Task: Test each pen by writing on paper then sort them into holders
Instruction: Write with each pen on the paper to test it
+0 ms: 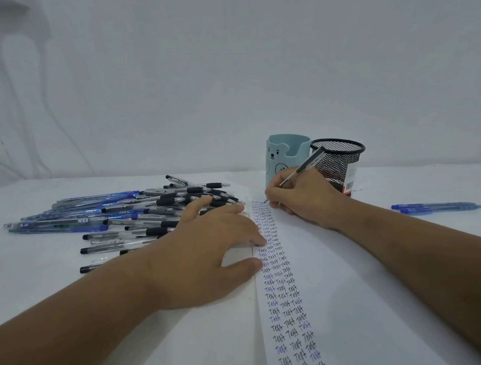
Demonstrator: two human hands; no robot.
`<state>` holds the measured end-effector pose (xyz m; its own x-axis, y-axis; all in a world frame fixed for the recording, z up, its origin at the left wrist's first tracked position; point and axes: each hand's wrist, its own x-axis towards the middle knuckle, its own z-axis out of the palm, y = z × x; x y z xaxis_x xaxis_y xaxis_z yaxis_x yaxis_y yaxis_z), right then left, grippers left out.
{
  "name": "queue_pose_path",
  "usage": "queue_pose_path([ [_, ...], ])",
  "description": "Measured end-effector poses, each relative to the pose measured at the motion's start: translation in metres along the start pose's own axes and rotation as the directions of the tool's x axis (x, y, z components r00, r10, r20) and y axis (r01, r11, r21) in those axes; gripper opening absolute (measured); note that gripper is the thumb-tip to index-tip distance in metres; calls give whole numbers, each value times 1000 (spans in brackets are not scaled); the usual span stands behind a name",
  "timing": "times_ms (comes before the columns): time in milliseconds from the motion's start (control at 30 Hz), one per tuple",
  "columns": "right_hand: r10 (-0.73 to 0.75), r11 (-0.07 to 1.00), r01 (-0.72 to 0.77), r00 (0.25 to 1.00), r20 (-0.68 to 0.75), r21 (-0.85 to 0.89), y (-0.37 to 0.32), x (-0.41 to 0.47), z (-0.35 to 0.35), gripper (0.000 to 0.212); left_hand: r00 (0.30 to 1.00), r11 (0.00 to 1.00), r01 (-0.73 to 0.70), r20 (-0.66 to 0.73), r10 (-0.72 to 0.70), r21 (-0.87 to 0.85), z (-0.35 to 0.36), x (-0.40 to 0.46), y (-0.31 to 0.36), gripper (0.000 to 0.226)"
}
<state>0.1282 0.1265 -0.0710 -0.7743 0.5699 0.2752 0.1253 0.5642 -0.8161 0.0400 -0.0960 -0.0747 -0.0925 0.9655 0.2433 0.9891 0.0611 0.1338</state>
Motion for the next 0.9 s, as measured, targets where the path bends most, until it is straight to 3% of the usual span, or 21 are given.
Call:
queue_pose_path([
  [367, -15, 984, 14, 1000, -1, -176, 1, 2, 1, 14, 1000, 1000, 15, 1, -15, 20, 1, 0, 2, 67],
  [900, -43, 978, 42, 999, -2, -204, 3, 2, 2, 12, 1000, 999, 23, -7, -22, 24, 2, 0, 2, 66],
])
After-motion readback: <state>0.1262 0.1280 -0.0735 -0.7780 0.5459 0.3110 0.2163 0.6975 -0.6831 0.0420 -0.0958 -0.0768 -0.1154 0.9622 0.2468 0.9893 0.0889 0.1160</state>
